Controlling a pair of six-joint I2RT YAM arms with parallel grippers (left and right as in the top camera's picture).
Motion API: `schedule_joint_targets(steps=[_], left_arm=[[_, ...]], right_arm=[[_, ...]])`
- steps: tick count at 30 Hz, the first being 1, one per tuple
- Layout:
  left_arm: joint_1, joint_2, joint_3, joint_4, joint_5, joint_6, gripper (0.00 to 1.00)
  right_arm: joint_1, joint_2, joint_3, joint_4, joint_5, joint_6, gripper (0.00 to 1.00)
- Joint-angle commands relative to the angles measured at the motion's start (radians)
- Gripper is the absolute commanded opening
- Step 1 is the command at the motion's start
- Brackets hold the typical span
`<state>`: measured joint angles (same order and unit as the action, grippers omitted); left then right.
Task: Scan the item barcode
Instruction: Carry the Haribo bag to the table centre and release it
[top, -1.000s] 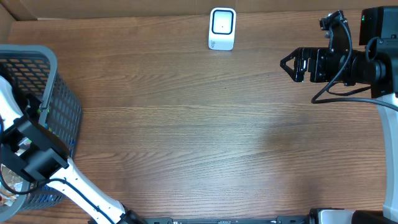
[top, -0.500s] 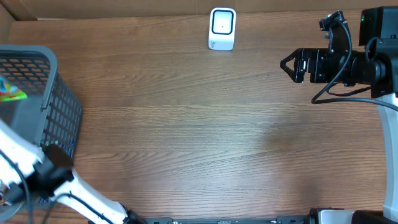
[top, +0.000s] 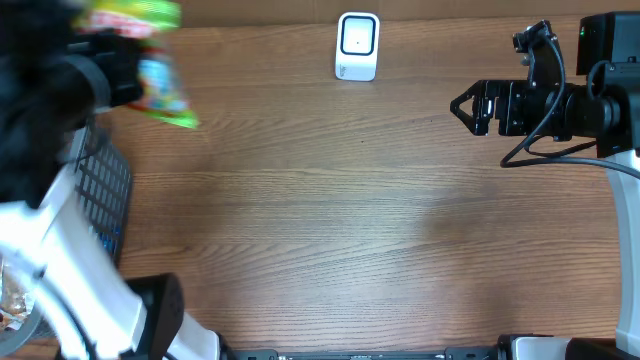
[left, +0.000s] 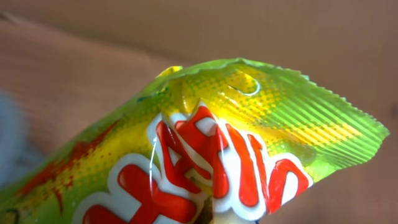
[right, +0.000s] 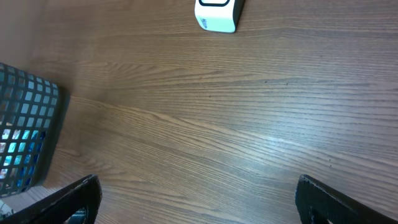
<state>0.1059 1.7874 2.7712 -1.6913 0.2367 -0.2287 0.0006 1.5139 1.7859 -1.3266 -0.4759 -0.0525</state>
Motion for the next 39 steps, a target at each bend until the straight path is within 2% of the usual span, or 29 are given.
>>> schedule_joint_targets(steps=[1, 4, 10, 18, 19, 21, 22, 23, 26, 29, 34, 36, 39], left_arm=[[-0.169, 0.060, -0.187, 0.002, -0.116, -0.011, 0.04], [-0.253, 0.105, -0.358, 0.002, -0.189, -0.088, 0.04], [-0.353, 0.200, -0.669, 0.029, -0.178, -0.154, 0.04], [-0.458, 0.271, -0.960, 0.257, -0.158, -0.154, 0.04], [-0.466, 0.274, -0.979, 0.285, -0.158, -0.155, 0.06], [-0.472, 0.277, -0.989, 0.322, -0.159, -0.153, 0.34], [-0.472, 0.277, -0.987, 0.339, -0.159, -0.152, 0.49], [-0.468, 0.277, -0.978, 0.342, -0.158, -0.152, 0.57], [-0.443, 0.277, -0.880, 0.299, -0.156, -0.104, 0.67], [-0.412, 0.277, -0.698, 0.209, -0.173, -0.081, 0.69], [-0.346, 0.275, -0.255, 0.002, -0.229, -0.076, 0.69], [-0.323, 0.238, -0.155, 0.002, -0.179, -0.012, 0.83], [-0.286, 0.127, -0.108, 0.002, -0.216, -0.022, 0.84]], right_arm=[[0.000, -0.008, -0.001, 0.005, -0.016, -0.008, 1.00], [0.000, -0.008, -0.001, 0.012, -0.016, -0.008, 1.00], [0.000, -0.008, -0.001, 0.008, -0.011, -0.008, 1.00], [0.000, -0.008, -0.001, 0.015, -0.011, -0.009, 1.00], [0.000, -0.008, -0.001, 0.014, -0.011, -0.009, 1.00], [0.000, -0.008, -0.001, 0.014, -0.011, -0.009, 1.00], [0.000, -0.008, -0.001, 0.015, -0.011, -0.009, 1.00], [0.000, -0.008, -0.001, 0.016, -0.011, -0.009, 1.00], [0.000, -0.008, -0.001, 0.021, -0.011, -0.009, 1.00], [0.000, -0.008, -0.001, 0.023, -0.012, -0.008, 1.00], [0.000, -0.008, -0.001, 0.022, -0.012, -0.008, 1.00], [0.000, -0.008, -0.001, 0.020, -0.012, -0.008, 1.00], [0.000, -0.008, -0.001, 0.010, -0.012, -0.008, 1.00]])
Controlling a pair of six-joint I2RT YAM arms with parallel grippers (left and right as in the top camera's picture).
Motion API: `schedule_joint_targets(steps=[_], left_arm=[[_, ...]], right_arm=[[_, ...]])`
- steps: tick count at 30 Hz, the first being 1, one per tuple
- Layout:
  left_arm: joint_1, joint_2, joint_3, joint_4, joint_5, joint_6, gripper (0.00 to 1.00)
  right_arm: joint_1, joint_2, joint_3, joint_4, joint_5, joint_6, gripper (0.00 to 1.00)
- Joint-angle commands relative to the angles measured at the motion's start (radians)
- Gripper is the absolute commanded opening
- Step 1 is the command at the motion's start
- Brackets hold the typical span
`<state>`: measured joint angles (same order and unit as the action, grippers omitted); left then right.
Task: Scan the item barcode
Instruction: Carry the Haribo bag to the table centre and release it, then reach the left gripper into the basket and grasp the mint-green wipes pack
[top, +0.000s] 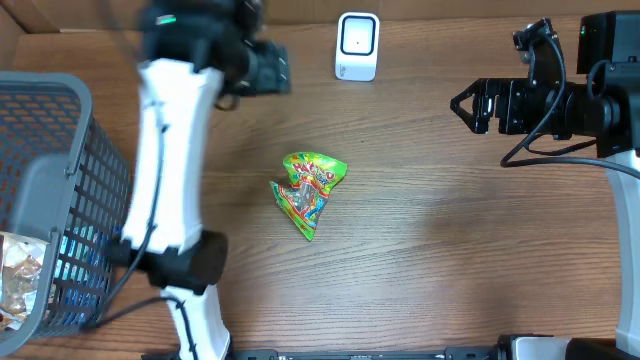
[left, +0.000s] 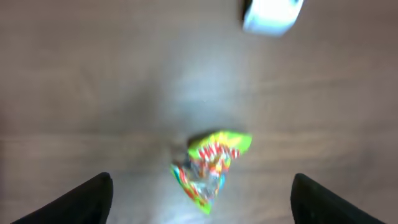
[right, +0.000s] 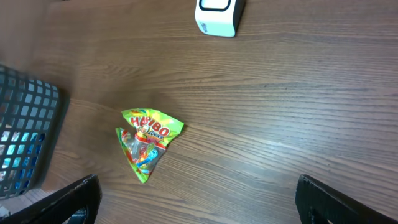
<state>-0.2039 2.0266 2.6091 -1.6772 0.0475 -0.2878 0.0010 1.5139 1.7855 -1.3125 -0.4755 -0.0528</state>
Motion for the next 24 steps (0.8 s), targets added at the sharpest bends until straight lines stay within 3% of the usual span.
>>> schedule_joint_targets(steps=[1, 6, 12, 18, 24], left_arm=[[0.042, -0.158, 0.047, -0.013, -0.048, 0.037, 0.84], [0.193, -0.387, -0.061, -0.013, -0.163, -0.014, 0.87], [0.564, -0.546, -0.333, -0.013, -0.170, -0.076, 1.00], [0.959, -0.539, -0.599, 0.045, -0.071, -0.116, 1.00], [1.135, -0.504, -0.786, 0.224, -0.014, -0.111, 1.00]], right_arm=[[0.000, -0.008, 0.000, -0.007, -0.012, -0.008, 1.00], [0.000, -0.008, 0.000, -0.006, -0.012, -0.008, 1.00], [0.000, -0.008, 0.000, 0.001, -0.013, -0.008, 1.00], [0.000, -0.008, 0.000, 0.002, -0.013, -0.008, 1.00], [0.000, -0.008, 0.000, 0.002, -0.013, -0.008, 1.00]])
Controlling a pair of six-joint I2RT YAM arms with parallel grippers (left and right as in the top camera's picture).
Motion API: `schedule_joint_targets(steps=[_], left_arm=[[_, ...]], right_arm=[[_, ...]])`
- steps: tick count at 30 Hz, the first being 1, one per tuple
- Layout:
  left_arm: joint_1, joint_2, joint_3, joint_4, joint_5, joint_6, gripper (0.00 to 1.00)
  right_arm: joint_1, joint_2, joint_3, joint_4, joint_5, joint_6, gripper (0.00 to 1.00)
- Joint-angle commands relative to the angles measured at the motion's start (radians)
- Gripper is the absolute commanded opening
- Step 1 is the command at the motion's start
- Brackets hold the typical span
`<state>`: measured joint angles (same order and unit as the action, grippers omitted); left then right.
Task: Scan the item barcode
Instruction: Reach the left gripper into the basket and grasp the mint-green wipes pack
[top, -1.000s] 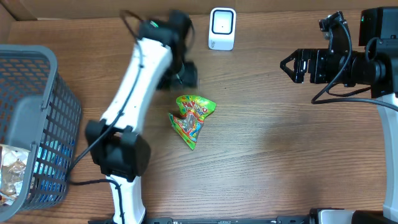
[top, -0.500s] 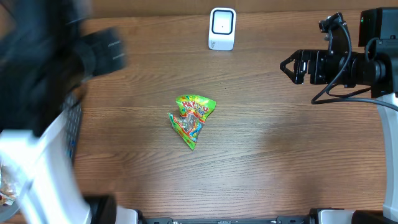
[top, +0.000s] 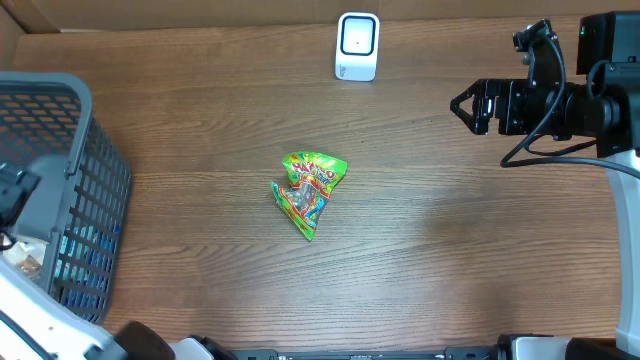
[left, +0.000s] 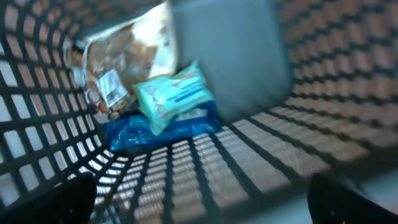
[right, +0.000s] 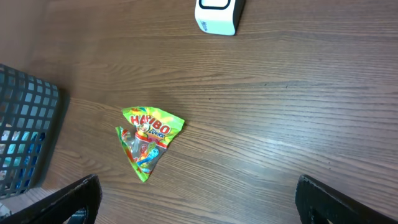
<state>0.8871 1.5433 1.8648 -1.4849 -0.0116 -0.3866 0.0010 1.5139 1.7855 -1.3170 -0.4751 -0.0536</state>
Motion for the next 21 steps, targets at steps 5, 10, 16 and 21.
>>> schedule_joint_targets(steps=[5, 10, 16, 21], left_arm=[[0.068, -0.012, -0.188, 0.122, 0.029, -0.011, 1.00], [0.070, -0.012, -0.388, 0.262, -0.001, -0.019, 1.00], [0.070, -0.012, -0.625, 0.558, 0.020, -0.022, 1.00], [0.063, -0.011, -0.739, 0.693, 0.031, -0.021, 1.00]], right_arm=[[0.000, -0.008, 0.000, 0.006, -0.013, -0.008, 1.00], [0.000, -0.008, 0.000, 0.006, -0.013, -0.008, 1.00], [0.000, -0.008, 0.000, 0.006, -0.013, -0.042, 1.00], [0.000, -0.008, 0.000, 0.005, -0.013, -0.042, 1.00]])
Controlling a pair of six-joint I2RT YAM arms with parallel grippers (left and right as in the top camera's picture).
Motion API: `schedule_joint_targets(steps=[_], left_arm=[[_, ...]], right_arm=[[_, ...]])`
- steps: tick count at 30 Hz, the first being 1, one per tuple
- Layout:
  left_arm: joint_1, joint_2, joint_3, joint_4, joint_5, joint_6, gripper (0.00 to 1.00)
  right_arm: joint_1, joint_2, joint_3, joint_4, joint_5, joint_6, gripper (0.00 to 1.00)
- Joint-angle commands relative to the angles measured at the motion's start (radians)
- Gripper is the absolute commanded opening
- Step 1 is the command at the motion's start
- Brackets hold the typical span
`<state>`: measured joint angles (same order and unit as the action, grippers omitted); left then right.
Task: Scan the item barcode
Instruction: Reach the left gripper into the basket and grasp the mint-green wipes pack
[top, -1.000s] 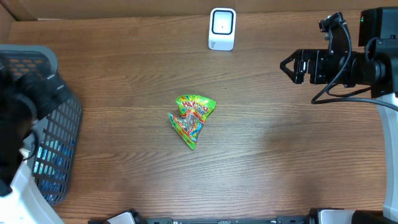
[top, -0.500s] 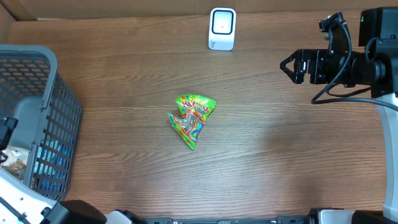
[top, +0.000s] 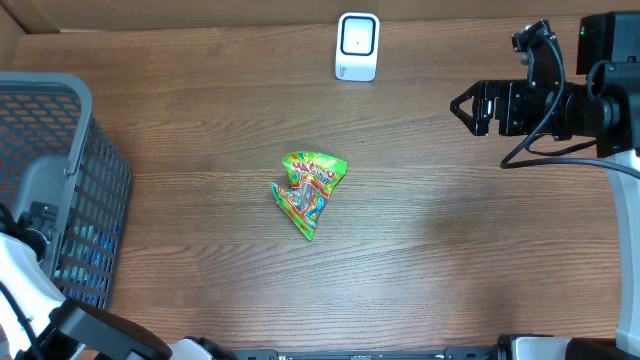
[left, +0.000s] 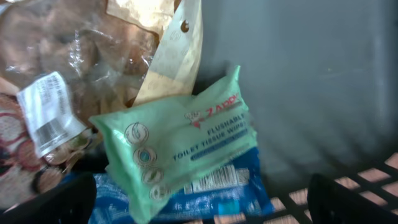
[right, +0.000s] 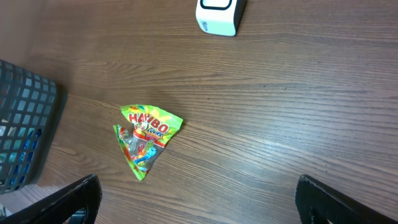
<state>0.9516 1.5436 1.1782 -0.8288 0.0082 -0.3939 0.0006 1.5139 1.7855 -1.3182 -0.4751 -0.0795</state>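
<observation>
A green and yellow Haribo candy bag (top: 310, 192) lies flat mid-table, also seen in the right wrist view (right: 146, 138). The white scanner (top: 357, 45) stands at the far edge. My left gripper (left: 199, 211) is open, down inside the grey basket (top: 60, 130). It hangs just above a green flushable-wipes pack (left: 180, 140), which rests on a blue pack (left: 217, 190) with a barcode showing. My right gripper (right: 198, 205) is open and empty, high over the table's right side (top: 465, 108).
A clear bag of brown snacks (left: 62, 74) with a white label lies beside the wipes in the basket. The basket's mesh wall (right: 22, 137) stands at the table's left edge. The left arm's white link (top: 25, 290) fills the near left corner.
My left gripper has dropped lower into the basket and now hangs close over the green wipes pack. The candy bag, the scanner and the right arm have not moved.
My left gripper first held the candy bag up at the far left. Then the bag lay on the middle of the table and the gripper was open above it. Then the gripper was over the basket, and now it is deep inside.
</observation>
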Motion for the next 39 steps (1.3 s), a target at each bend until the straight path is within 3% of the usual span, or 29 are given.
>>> schedule_joint_targets(steps=[1, 11, 16, 22, 31, 39], left_arm=[[-0.003, -0.012, -0.071, 0.054, 0.010, -0.013, 1.00], [-0.010, -0.010, -0.218, 0.233, 0.007, -0.012, 1.00], [-0.009, -0.010, -0.221, 0.233, 0.018, -0.050, 1.00], [-0.008, -0.010, -0.077, 0.099, 0.091, -0.087, 1.00], [-0.008, -0.010, 0.354, -0.220, 0.059, -0.074, 1.00], [-0.007, 0.061, 0.380, -0.253, -0.042, -0.180, 1.00]], right_arm=[[0.000, -0.008, 0.000, 0.007, -0.013, -0.016, 1.00], [0.000, -0.008, 0.000, 0.006, -0.013, -0.016, 1.00], [0.000, -0.008, 0.000, 0.006, -0.013, -0.015, 1.00], [0.000, -0.008, 0.000, -0.007, -0.016, -0.015, 1.00], [0.000, -0.008, 0.000, -0.016, -0.017, -0.015, 1.00], [0.000, -0.008, 0.000, -0.019, -0.017, -0.015, 1.00]])
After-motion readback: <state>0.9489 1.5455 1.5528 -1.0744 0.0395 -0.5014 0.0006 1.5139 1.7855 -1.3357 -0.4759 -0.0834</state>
